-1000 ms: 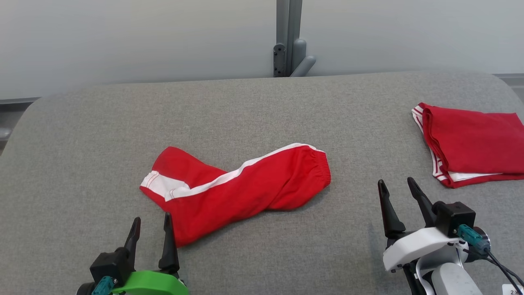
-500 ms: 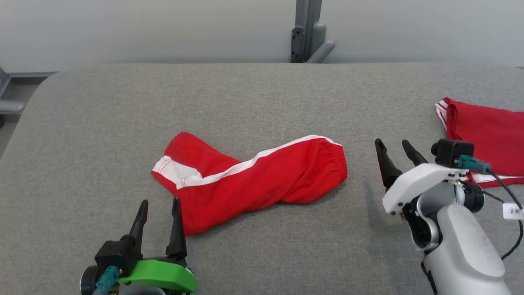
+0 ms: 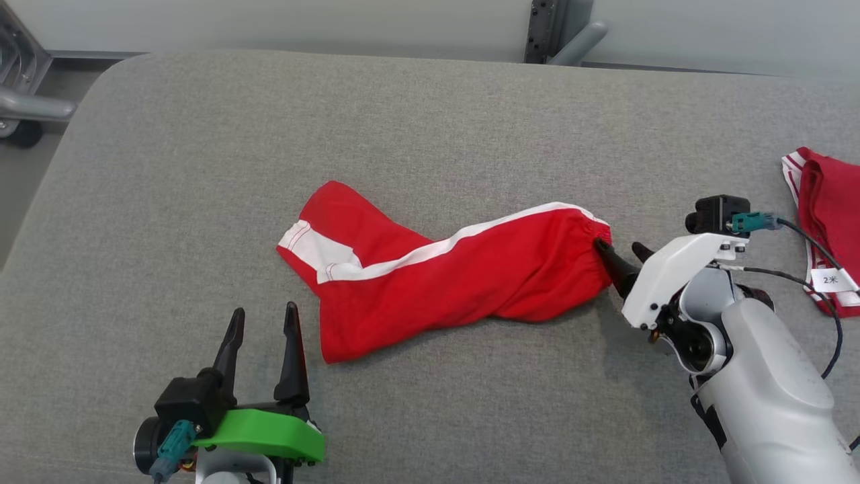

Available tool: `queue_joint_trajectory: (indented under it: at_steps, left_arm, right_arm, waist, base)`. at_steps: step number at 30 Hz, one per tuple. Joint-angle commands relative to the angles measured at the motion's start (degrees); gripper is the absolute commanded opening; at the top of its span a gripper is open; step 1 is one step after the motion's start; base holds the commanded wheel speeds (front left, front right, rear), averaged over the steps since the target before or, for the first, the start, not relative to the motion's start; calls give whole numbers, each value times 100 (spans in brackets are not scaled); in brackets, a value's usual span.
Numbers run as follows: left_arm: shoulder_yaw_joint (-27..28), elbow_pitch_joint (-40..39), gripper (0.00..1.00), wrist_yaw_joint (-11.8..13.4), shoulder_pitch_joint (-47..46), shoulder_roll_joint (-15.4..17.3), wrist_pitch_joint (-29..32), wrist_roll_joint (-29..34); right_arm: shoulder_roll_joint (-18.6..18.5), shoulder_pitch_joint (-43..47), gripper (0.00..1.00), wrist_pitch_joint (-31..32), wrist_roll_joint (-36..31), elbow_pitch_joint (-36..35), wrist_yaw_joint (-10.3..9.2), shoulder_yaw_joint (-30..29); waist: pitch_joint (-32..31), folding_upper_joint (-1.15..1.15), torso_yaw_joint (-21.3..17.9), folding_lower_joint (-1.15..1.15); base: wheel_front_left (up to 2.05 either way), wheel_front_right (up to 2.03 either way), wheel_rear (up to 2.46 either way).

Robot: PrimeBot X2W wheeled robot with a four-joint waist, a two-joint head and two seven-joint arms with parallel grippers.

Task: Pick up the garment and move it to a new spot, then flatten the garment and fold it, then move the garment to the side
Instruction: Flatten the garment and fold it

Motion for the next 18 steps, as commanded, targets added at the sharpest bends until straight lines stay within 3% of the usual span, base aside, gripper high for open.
queue_joint_trajectory:
  at_steps: [1, 4, 6, 8, 9, 18]
  left_arm:
    - [-1, -5, 100, 25, -122, 7, 3, -64]
    - [-6, -9, 100, 39, -135, 7, 3, -44]
    - [3, -8, 100, 46, -150, 7, 3, -38]
    - [10, -1, 100, 43, -168, 7, 3, -31]
    - [16, 4, 100, 42, -177, 7, 3, -24]
    - [67, -33, 100, 48, -91, 7, 3, 49]
  right_arm:
    - [-36, -77, 100, 47, 92, 70, -5, 48]
    - [-6, -130, 100, 15, 298, 147, -5, 186]
    - [-18, -149, 47, -70, 397, 153, -5, 329]
    - [-53, -178, 25, -192, 517, 106, -5, 495]
    - [-88, -189, 0, -296, 555, 70, -5, 573]
    - [-499, 40, 0, -1014, 945, -422, -4, 1346]
  waist:
    - [67, 13, 67, 0]
    - [92, 13, 90, 0]
    - [104, 13, 94, 0]
    - [110, 13, 98, 0]
    - [111, 13, 96, 0]
    - [64, 13, -62, 0]
  base:
    - [0, 0, 0]
    - [0, 0, 0]
    - [0, 0, 0]
    - [0, 0, 0]
    - [0, 0, 0]
    - [0, 0, 0]
